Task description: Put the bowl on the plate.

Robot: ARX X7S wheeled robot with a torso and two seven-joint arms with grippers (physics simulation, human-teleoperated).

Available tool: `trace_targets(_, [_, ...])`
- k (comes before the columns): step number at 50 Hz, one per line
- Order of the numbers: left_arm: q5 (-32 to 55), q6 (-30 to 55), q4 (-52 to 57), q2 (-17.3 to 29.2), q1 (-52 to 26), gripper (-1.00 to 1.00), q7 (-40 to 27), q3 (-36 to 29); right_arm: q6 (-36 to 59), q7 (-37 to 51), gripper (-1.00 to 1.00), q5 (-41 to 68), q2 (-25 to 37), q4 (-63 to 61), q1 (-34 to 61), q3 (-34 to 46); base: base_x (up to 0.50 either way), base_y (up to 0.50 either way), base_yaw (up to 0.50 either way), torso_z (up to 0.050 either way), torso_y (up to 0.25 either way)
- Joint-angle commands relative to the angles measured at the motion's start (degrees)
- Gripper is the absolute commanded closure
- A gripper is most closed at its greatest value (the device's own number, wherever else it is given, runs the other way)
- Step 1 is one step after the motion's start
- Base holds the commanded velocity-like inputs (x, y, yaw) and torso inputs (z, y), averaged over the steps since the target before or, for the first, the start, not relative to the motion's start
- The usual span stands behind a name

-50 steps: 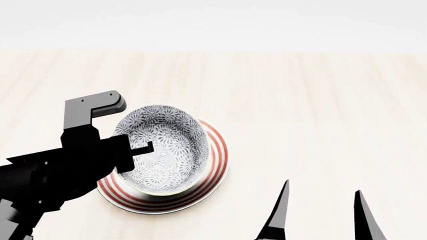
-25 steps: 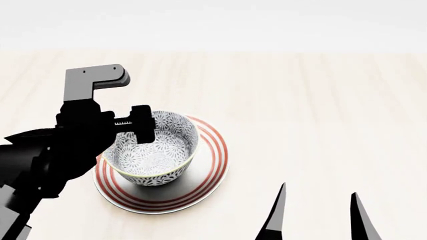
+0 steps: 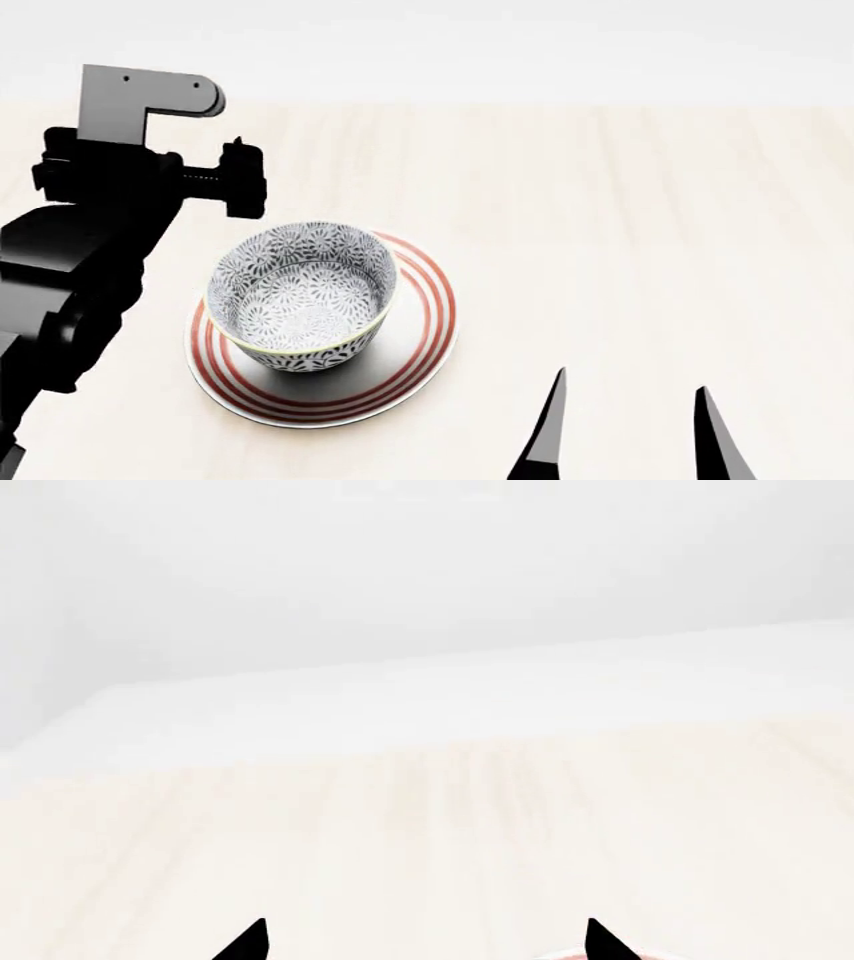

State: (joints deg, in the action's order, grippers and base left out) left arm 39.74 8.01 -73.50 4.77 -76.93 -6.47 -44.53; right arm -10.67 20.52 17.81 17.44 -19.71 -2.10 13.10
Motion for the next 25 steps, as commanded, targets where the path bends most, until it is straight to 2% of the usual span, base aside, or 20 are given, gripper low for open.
trace_targets(1, [-3.81,1.72,20.24,11.81,9.47,-1.0,-6.53,3.22,0.46,-0.92,-1.0,-1.46,-1.01,-0.42,-0.06,-0.58,0.0,0.0,0.0,0.0,0.0])
trace_targets(2, [-3.55,2.54,21.95,12.37,9.95,-1.0,-7.11,3.24,0.46,-0.9,-1.0,-1.45,-0.99,-0.43,-0.06,-0.56,0.0,0.0,0.0,0.0,0.0])
trace_targets(3, [-2.71,3.94,30.13,16.17,13.89,-1.0,-9.83,3.5,0.63,-0.82,-1.0,-1.53,-0.95,-0.58,-0.07,-0.49,0.0,0.0,0.0,0.0,0.0])
trace_targets(6, [-1.72,5.81,37.28,19.23,17.18,-1.0,-12.6,3.76,0.5,-0.83,-1.0,-1.52,-0.94,-0.32,-0.01,-0.42,0.0,0.0,0.0,0.0,0.0])
trace_targets(9, [-2.92,5.31,54.69,27.02,26.16,-1.0,-21.52,4.09,0.45,-0.75,-1.0,-1.77,-0.96,-0.22,-0.01,-0.22,0.0,0.0,0.0,0.0,0.0])
trace_targets(11, [-4.3,4.68,59.44,29.24,29.13,-1.0,-24.65,3.83,0.61,-0.64,-1.0,-1.81,-0.92,-0.39,-0.06,-0.13,0.0,0.0,0.0,0.0,0.0])
trace_targets(18, [-4.36,2.11,75.34,35.43,41.75,-1.0,-33.02,3.95,0.79,-0.42,-1.0,-2.04,-0.85,-0.53,-0.08,0.21,0.0,0.0,0.0,0.0,0.0])
trace_targets(25, [-9.85,-6.62,80.51,37.61,53.52,-1.0,-40.94,4.2,0.93,-0.21,-1.0,-2.27,-0.73,-0.67,-0.13,0.48,0.0,0.0,0.0,0.0,0.0])
